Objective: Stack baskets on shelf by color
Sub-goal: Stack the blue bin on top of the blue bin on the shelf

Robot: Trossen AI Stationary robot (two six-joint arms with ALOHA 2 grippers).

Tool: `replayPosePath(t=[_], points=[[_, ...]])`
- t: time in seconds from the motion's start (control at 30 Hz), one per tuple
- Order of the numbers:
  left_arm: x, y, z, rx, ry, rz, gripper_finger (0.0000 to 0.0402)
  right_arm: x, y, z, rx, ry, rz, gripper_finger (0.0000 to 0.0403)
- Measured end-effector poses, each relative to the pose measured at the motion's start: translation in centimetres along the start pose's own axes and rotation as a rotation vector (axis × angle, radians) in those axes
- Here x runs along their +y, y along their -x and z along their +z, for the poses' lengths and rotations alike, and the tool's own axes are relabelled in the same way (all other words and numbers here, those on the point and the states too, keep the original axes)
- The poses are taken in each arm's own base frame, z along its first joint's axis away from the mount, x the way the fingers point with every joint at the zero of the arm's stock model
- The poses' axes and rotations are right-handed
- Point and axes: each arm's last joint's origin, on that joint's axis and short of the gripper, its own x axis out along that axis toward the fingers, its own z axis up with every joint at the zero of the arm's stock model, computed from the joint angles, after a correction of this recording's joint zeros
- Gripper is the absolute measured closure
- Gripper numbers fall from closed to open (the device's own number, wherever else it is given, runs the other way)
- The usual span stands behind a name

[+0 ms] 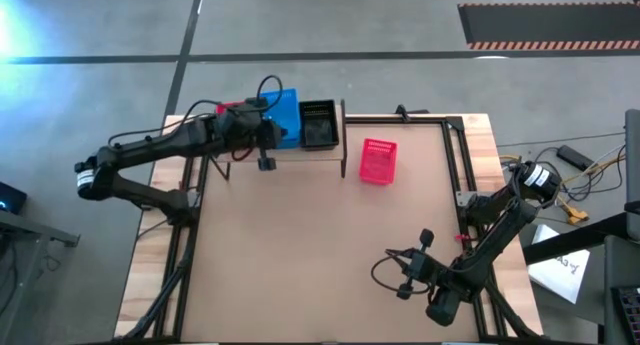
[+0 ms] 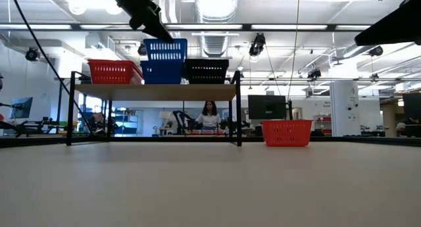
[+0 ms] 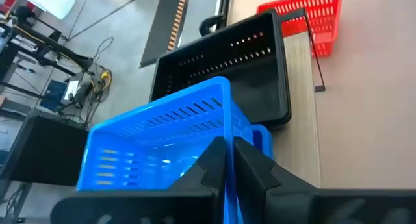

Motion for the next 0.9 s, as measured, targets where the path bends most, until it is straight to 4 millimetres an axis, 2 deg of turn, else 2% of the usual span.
replayPosePath(t=[0.23,0.7,0.9], points=[[-0.03,-0.3,-0.09,0.022,-0.006,0.012,0.0383,0.0,0.0,0.0,0.0,0.0,0.0,0.0394],[-0.21,-0.18,-0.62,0.084,0.042,0.013,0.0253,0.0,0.0,0.0,0.002,0.0,0.001,0.0394],[-0.4,-0.54,-0.65,0.073,0.173,0.006,0.0245,0.0,0.0,0.0,0.002,0.0,0.001,0.0394]])
